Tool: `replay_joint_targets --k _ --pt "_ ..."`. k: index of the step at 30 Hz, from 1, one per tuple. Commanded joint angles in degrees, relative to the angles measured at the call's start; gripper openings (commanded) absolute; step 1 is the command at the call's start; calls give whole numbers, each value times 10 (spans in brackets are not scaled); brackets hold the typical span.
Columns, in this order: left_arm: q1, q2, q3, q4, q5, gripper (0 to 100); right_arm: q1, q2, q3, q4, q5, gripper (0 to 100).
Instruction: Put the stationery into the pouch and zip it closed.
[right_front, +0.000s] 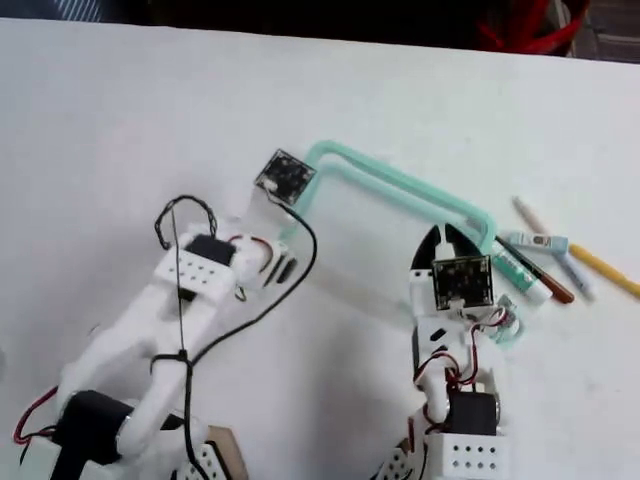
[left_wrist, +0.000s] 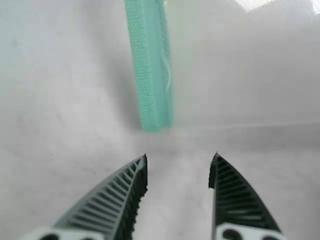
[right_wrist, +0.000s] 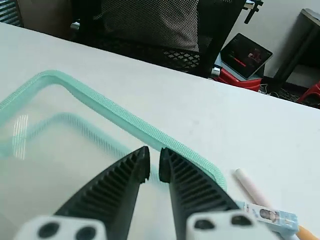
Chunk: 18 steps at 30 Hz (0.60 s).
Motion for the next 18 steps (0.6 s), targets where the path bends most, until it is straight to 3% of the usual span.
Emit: replay_joint_targets --k 1,10,18 --pt "4 1 -29 3 4 211 -6 -2 -18 23 21 52" --pt "1 1 -27 3 4 211 -24 39 -204 194 26 52" --pt "-39 1 -27 -20 7 211 -30 344 -408 253 30 52"
